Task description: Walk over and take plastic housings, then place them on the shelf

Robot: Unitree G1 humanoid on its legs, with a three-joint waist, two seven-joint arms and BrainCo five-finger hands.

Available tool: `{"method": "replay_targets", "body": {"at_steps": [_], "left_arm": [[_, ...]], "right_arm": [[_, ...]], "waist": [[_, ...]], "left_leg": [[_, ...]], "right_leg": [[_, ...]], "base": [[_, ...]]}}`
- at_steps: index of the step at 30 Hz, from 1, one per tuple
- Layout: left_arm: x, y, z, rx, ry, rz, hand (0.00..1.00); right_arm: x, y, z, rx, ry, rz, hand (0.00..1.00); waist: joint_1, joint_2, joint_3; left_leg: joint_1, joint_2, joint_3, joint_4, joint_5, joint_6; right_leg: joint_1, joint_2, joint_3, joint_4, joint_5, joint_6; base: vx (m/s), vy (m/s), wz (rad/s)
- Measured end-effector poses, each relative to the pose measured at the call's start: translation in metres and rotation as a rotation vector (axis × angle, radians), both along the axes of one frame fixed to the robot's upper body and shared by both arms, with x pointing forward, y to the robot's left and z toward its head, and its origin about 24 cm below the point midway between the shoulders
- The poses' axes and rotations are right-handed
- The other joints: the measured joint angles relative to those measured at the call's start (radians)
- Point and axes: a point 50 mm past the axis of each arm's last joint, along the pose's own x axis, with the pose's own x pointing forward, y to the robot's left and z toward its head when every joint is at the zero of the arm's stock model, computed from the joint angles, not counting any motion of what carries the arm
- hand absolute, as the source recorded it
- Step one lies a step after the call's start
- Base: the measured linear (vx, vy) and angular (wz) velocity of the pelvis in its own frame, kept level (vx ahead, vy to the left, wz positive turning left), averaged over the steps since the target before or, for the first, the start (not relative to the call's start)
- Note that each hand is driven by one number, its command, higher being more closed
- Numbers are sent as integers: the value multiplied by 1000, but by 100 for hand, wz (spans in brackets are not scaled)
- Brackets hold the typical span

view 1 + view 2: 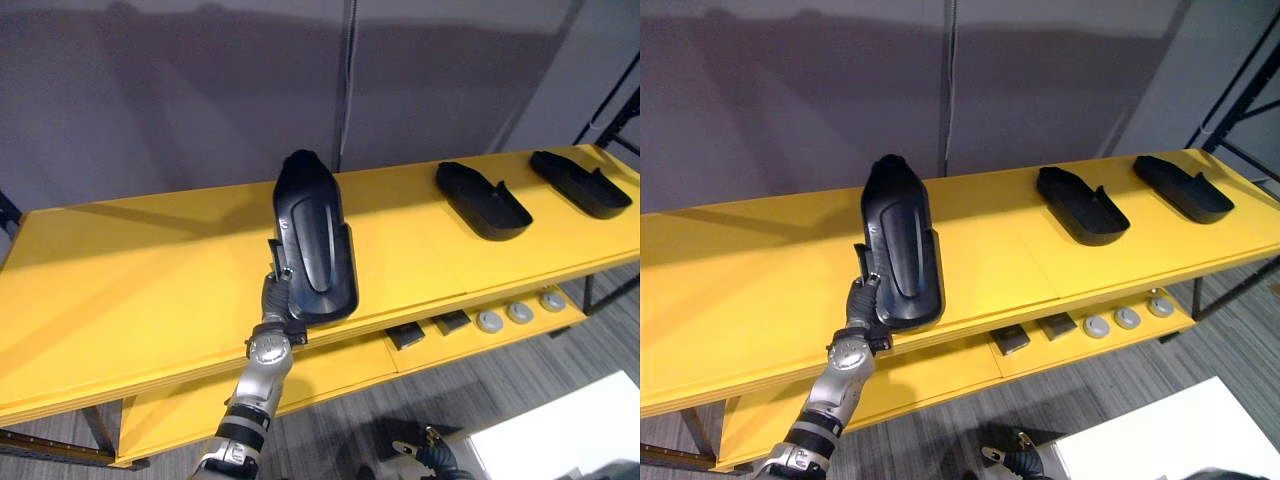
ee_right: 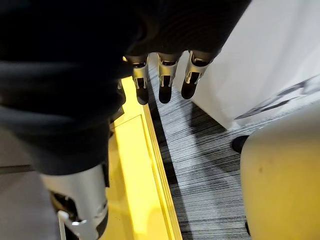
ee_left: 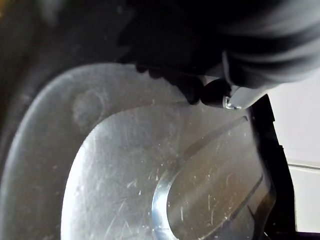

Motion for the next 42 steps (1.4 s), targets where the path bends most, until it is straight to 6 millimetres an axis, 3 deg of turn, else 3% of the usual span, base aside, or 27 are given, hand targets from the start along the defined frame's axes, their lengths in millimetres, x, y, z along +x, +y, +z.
{"method": "replay_targets", "body": {"at_steps": [12, 16, 17, 31, 42], "left_arm": [[30, 12, 22, 4, 2, 82, 100], [32, 11, 22, 14, 10, 74, 100], [32, 11, 21, 15, 14, 73, 0], [41, -12, 28, -60, 23, 26, 0], [41, -14, 28, -132, 25, 31, 0]], "right_arm": [[8, 5, 2, 20, -20, 12, 0], [10, 6, 2, 25, -25, 14, 0], [10, 6, 2, 26, -25, 15, 0], [12, 6, 3, 29, -29, 13, 0], [15, 6, 4, 29, -36, 15, 0]], "waist": [[-43, 0, 0], [-48, 0, 1], [-53, 0, 1], [-64, 0, 19], [-64, 1, 29]], "left_leg": [[-11, 0, 18, 3, -2, -2], [-11, -1, 18, 4, -2, -2], [-11, -1, 17, 3, -2, -2], [-10, -3, 25, 0, -1, 0], [3, -3, 24, 3, -1, -1]], "right_leg": [[-2, 3, 14, -35, 21, 0], [-2, 2, 14, -35, 21, 0], [-1, 2, 14, -34, 22, 1], [-2, 0, 17, -35, 26, 0], [10, 0, 16, -36, 27, 0]], "base": [[21, 9, -4], [0, 0, 0], [0, 0, 0], [-8, 3, 0], [0, 0, 0]]}}
